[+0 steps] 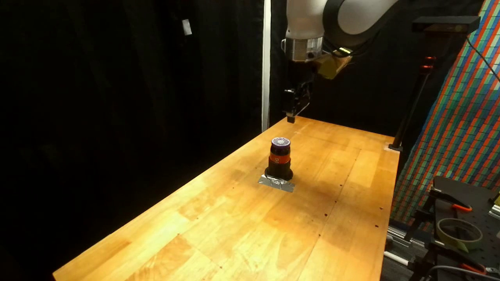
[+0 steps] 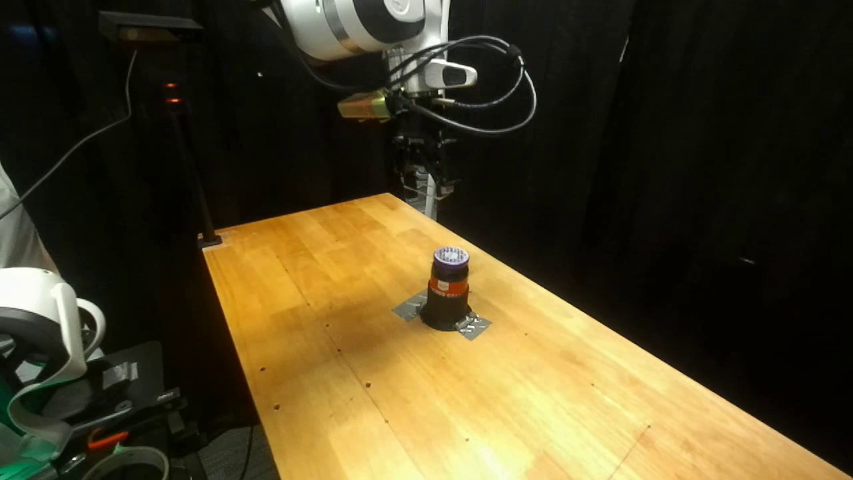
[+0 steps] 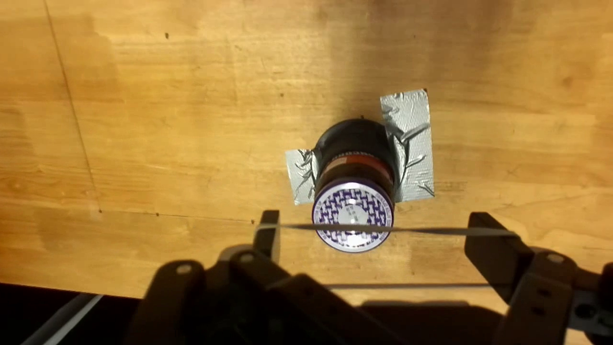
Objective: Put the rubber band around the brown cup
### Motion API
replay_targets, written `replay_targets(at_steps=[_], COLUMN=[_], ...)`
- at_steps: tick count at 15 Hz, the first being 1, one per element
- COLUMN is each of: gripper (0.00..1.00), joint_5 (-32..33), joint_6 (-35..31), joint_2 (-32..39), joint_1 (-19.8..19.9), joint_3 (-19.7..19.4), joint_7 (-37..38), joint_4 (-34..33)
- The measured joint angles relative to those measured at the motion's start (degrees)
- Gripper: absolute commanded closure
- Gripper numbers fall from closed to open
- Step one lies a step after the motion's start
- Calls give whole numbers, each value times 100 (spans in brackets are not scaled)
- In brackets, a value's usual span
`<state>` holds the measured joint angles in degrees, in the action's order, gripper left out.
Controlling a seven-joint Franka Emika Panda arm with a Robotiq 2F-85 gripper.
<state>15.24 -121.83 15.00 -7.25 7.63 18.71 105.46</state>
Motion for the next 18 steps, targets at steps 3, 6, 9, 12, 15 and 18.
replay_targets(at_steps=[3, 6, 9, 12, 15, 18], gripper=[0, 0, 0, 0, 0, 0], joint_5=[0, -30, -137, -302, -419, -508], joint_6=[-604, -950, -1233, -1424, -1500, -1500], joint_2=[428, 821, 1156, 1430, 1644, 1845], joint_1=[-29, -48, -49, -58, -92, -105], joint_3=[-156, -312, -408, -439, -478, -520], joint_7=[67, 70, 70, 66, 63, 58], joint_4=[-143, -287, -426, -581, -741, -891])
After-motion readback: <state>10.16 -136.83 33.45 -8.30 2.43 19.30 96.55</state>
